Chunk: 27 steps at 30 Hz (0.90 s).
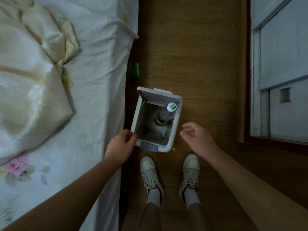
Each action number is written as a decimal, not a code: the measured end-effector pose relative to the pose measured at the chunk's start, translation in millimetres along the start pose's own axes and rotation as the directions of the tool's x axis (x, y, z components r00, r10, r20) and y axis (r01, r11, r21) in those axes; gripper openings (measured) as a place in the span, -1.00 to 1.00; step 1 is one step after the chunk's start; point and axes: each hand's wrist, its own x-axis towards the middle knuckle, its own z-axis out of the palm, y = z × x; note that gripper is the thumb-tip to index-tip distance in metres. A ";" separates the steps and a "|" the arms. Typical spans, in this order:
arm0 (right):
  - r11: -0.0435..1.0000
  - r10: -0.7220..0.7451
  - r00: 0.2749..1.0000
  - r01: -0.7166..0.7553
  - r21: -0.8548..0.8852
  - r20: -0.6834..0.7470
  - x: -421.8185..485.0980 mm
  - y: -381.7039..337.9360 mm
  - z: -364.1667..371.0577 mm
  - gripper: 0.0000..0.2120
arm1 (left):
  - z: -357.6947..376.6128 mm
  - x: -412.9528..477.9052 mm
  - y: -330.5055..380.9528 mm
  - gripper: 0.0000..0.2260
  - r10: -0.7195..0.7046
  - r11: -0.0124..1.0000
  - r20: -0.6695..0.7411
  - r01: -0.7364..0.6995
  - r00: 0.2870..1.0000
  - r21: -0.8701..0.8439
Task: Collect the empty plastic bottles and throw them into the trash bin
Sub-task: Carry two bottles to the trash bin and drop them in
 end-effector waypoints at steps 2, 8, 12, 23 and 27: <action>0.999 -0.038 0.997 0.038 -0.002 -0.068 8.6 -12.2 2.8 -0.60 | -3.7 -5.3 -7.5 -0.83 0.004 1.000 -0.012 -0.004 1.000 0.017; 0.996 0.007 0.984 0.009 0.093 -0.178 50.8 -38.3 25.9 -0.43 | -18.2 -13.6 -30.8 -0.84 0.115 0.992 -0.001 -0.115 0.993 0.059; 0.987 0.102 0.938 -0.053 0.151 -0.332 72.6 -36.4 41.0 -0.68 | -19.0 -9.5 -48.5 -0.78 0.137 0.987 -0.015 -0.135 0.990 0.083; 0.997 -0.073 0.975 0.070 -0.022 -0.209 28.3 -26.9 58.3 -0.72 | -17.9 -29.3 -62.9 -0.83 0.065 0.997 -0.005 -0.064 0.998 0.052; 0.997 -0.069 0.997 0.067 -0.049 -0.033 18.5 -30.5 60.8 -0.55 | -27.5 -45.2 -61.5 -0.85 0.060 0.995 0.006 -0.060 0.998 0.085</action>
